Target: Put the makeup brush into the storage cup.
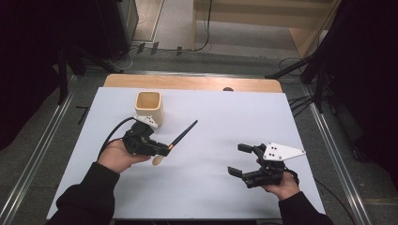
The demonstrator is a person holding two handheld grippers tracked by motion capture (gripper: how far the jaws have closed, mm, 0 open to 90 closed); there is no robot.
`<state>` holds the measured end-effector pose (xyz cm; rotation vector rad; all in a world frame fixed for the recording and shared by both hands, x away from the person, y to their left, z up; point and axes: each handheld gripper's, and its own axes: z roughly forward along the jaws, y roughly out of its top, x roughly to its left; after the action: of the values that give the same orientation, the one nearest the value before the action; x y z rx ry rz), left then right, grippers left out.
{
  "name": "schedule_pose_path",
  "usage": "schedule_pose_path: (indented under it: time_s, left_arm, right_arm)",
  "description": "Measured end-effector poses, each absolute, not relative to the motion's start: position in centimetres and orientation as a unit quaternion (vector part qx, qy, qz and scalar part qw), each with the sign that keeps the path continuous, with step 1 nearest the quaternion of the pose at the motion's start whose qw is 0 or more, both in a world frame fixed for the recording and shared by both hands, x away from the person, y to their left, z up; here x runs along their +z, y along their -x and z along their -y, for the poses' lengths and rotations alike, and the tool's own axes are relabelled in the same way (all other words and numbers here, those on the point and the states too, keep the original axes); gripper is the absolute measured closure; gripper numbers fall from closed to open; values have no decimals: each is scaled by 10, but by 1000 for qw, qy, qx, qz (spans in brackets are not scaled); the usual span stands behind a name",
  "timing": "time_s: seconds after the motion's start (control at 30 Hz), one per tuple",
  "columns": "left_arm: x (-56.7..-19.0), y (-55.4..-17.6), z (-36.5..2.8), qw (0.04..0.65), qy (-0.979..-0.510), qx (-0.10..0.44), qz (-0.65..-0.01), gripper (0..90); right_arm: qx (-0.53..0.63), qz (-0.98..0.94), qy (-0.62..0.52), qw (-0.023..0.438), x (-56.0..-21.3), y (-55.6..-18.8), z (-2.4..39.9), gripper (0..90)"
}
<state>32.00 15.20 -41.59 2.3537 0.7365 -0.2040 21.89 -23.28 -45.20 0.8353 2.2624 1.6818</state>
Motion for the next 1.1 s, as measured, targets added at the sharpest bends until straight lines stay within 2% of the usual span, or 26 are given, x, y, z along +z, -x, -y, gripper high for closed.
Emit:
schedule_pose_path:
  time_s: [0.43, 0.73, 1.1]
  left_arm:
    - [-414, -291, -160, 352, -906, -74, -221, 776]
    - [-406, -290, -149, 313, -929, -77, -184, 777]
    - [-397, -293, -130, 248, -960, -44, -120, 777]
  right_arm:
    - [564, -780, -258, 85, -451, -229, 225, 144]
    - [575, -778, -237, 86, -439, -237, 216, 143]
    - [559, -796, -218, 75, -429, -244, 204, 144]
